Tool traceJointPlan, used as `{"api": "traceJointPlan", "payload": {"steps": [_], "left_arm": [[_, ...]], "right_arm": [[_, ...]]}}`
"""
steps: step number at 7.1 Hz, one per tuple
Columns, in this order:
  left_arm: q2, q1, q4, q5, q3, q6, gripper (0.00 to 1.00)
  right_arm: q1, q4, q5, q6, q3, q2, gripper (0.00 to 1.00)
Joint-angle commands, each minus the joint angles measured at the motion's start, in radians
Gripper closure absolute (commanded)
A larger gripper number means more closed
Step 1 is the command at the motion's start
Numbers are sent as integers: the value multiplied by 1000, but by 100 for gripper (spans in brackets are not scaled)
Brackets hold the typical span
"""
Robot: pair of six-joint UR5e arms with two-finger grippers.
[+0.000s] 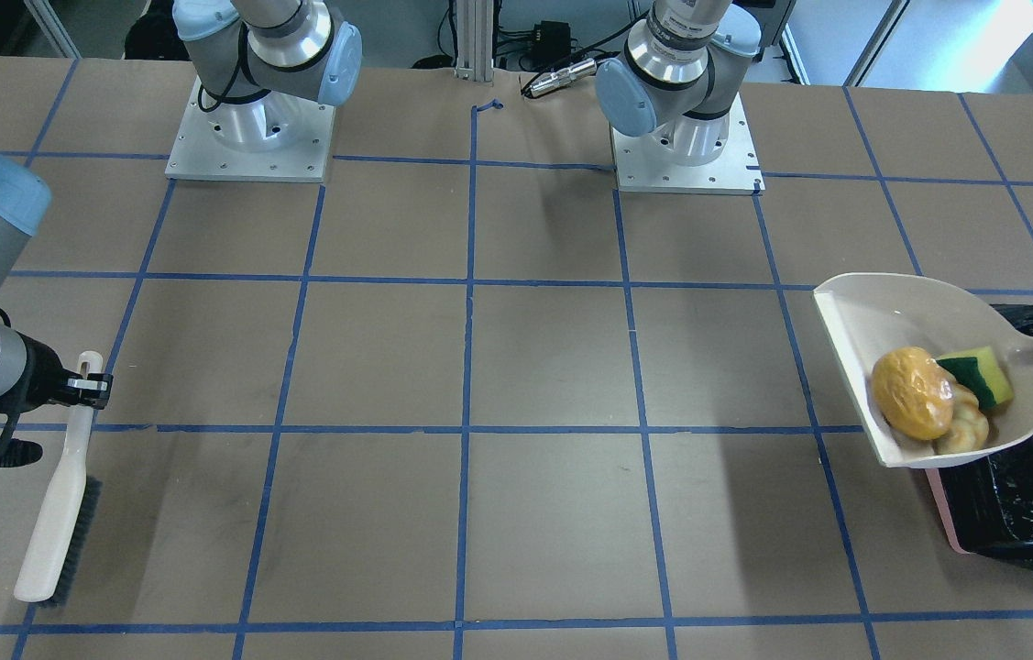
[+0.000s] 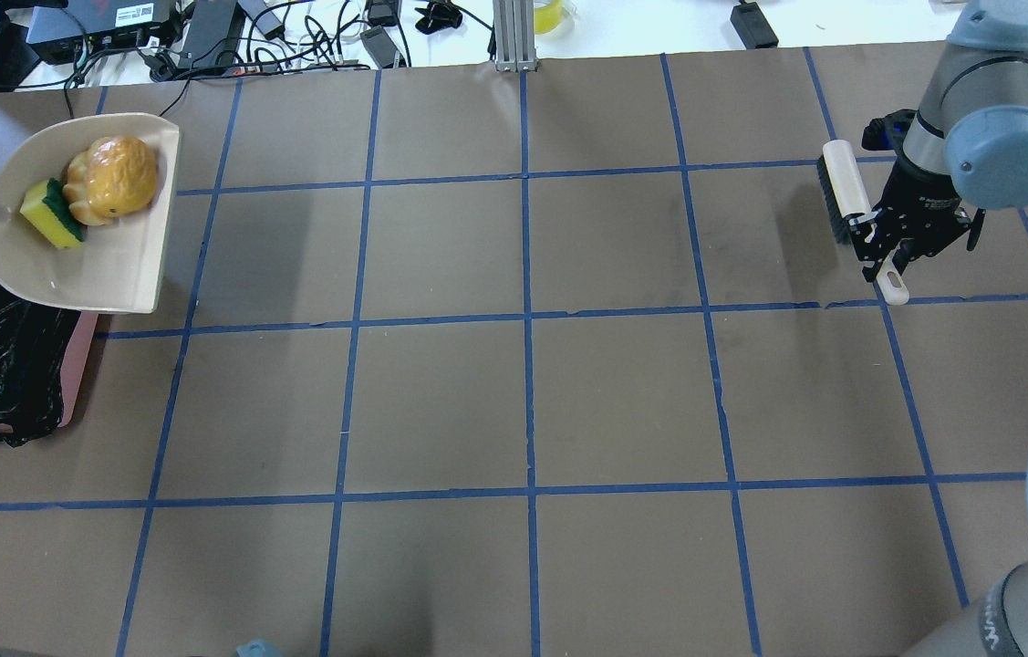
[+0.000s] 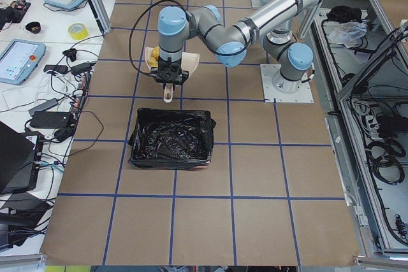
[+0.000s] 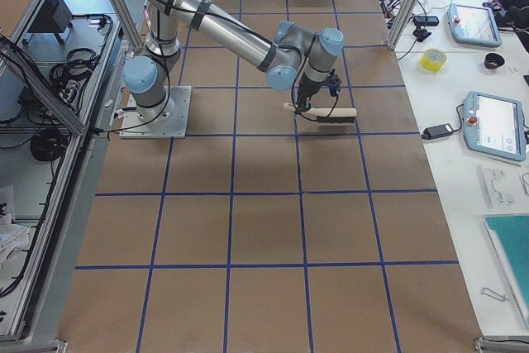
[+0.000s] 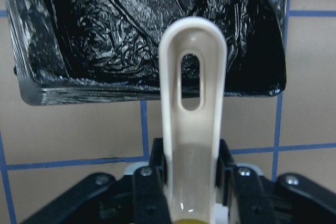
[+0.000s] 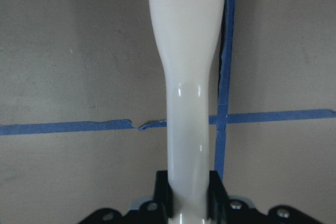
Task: Sweep and dump trash into bin
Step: 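Tilt the dustpan over the bin while the right gripper sets down the brush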
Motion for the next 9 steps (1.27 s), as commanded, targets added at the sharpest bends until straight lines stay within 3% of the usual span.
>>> {"api": "traceJointPlan", "payload": {"steps": [1, 4, 6, 7, 8, 9], "left_arm": [[-83, 63, 7, 38, 98, 90, 100], [-201, 132, 14, 66, 247, 250, 100], [-258, 162, 144, 55, 263, 339, 100], [-281, 187, 204, 29, 273, 401, 100], [-309, 214, 242, -20, 289, 441, 100], [-333, 219, 294, -59, 312, 480, 100]], "right_arm": [[-10, -4, -4, -13, 9, 1, 100], [-10, -4, -5, -4, 20, 3, 100], [-10, -4, -7, 1, 21, 3, 100], [-11, -4, -7, 0, 21, 3, 94], [-11, -7, -17, -1, 21, 4, 48], [-10, -6, -36, -4, 21, 7, 26]]}}
